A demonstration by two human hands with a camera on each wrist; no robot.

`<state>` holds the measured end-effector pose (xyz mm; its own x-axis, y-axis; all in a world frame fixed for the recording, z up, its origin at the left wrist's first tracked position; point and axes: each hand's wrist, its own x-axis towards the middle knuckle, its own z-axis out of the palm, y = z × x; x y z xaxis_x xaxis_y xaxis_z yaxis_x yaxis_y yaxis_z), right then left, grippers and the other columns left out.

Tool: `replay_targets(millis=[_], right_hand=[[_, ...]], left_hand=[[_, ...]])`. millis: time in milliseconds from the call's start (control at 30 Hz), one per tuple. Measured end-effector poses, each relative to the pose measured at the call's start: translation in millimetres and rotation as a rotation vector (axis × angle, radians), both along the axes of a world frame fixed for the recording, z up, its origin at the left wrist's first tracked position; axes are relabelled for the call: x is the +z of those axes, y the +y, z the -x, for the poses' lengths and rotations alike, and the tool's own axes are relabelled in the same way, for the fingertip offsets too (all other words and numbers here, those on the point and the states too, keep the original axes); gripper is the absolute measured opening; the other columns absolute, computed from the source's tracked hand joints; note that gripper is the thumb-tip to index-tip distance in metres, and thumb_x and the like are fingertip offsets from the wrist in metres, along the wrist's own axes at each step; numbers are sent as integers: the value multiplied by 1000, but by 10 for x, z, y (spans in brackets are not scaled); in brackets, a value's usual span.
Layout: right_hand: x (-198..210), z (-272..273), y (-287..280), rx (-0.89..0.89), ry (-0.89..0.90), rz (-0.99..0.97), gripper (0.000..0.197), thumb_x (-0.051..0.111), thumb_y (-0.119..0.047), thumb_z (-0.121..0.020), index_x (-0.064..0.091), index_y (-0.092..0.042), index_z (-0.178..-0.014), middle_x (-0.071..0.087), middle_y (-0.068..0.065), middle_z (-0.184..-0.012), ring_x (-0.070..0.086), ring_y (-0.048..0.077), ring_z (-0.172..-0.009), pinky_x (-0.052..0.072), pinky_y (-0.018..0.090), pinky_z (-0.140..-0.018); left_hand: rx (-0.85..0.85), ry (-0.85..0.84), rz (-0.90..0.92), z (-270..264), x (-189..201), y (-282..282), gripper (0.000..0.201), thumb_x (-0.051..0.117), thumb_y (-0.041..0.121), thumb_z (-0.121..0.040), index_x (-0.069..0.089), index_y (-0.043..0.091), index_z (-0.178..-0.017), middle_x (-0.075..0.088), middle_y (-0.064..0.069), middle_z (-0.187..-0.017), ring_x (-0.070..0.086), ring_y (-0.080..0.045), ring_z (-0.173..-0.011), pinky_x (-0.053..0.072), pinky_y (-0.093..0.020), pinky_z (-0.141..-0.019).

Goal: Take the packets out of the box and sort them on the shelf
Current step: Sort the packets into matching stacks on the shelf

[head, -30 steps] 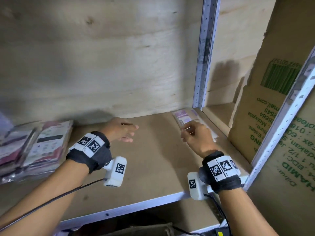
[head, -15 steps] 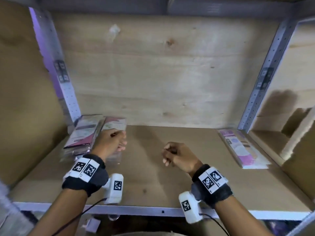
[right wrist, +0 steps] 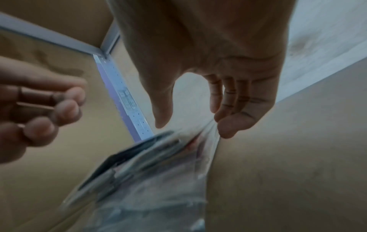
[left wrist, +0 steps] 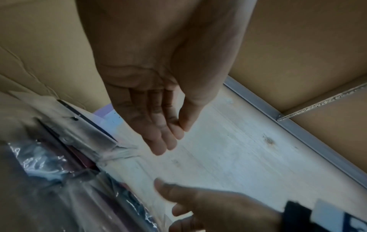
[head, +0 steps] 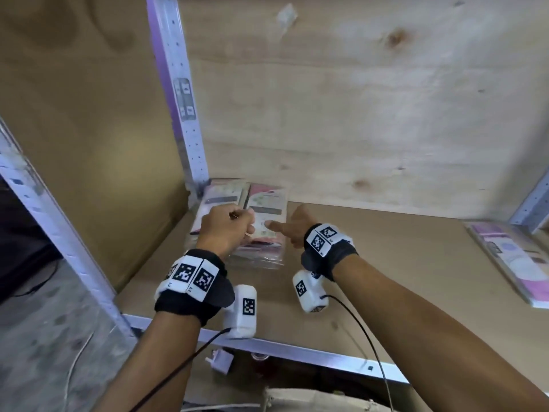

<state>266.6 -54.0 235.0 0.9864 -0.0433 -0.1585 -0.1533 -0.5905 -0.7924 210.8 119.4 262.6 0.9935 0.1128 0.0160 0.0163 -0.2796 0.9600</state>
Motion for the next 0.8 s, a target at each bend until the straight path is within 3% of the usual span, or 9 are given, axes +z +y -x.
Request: replay_targets(millis=[67,200,267,367,467,533,633,700,800], right_hand=[[-106,-22,12,-20,18,-2,53,86,-36,-71,47,-13,-98,53,0,-76,44,10,-52,34,22,-37],[-184,65,-121,52,168,-98,28,80,-30,-81,60,-11,-80,64,-2,-48,56,13,-38,45,20,-39],[-186,179,-235,61,237,-230,22,77,-25,-84,62,-10,-82,67,2,-52,56,15,-40,46,20,-40],[-193,416,-439,67,243,-396,15,75,-17,-85,64,-8,-90,70,9,-74,52,15,-49,41,21,-38],[-165,670,-708,79,179,-507,20,70,-17,-89,67,-6,-105,70,10,-91,49,14,-56,40,21,-44],[-129,827,-906,58,116,-536,27,68,-18,-89,66,-4,-112,70,12,-97,51,18,-65,40,24,-49],[-43,1045,-1172,20,-8,-505,27,68,-21,-90,67,-5,-112,71,13,-94,58,23,-70,44,25,-46],[48,1164,-1327,-14,-106,-436,25,70,-22,-89,68,-5,-107,70,12,-89,63,24,-62,50,27,-47],[199,1307,-1559,-6,-257,-324,21,71,-18,-89,69,-2,-103,66,20,-83,61,26,-57,55,31,-52]], left_hand=[[2,2,-6,6,5,10,17,64,26,-95,68,15,-84,73,-7,-77,67,-18,-61,57,-32,-64],[5,9,-11,21,11,-39,16,65,26,-93,69,14,-84,74,-7,-77,67,-16,-58,56,-28,-62],[13,12,-13,26,-1,-93,15,65,25,-93,69,14,-84,74,-8,-78,66,-15,-57,55,-24,-57],[23,8,-16,27,-17,-187,12,65,24,-93,68,14,-88,75,-7,-84,70,-14,-62,55,-18,-51],[-8,55,32,63,-48,-345,15,65,26,-94,64,13,-101,72,-5,-96,74,-16,-71,63,-31,-69],[-47,109,128,106,-74,-497,27,67,27,-94,61,9,-114,70,-4,-98,76,-16,-74,63,-31,-69],[-145,181,244,184,-89,-757,34,67,33,-94,60,14,-121,72,0,-101,77,-18,-79,61,-25,-64],[-218,212,335,206,-79,-926,30,67,37,-93,63,21,-118,70,0,-111,77,-19,-85,62,-26,-68],[-291,281,524,198,-53,-1191,58,78,44,-80,59,16,-128,60,-17,-128,69,-32,-108,62,-33,-73]])
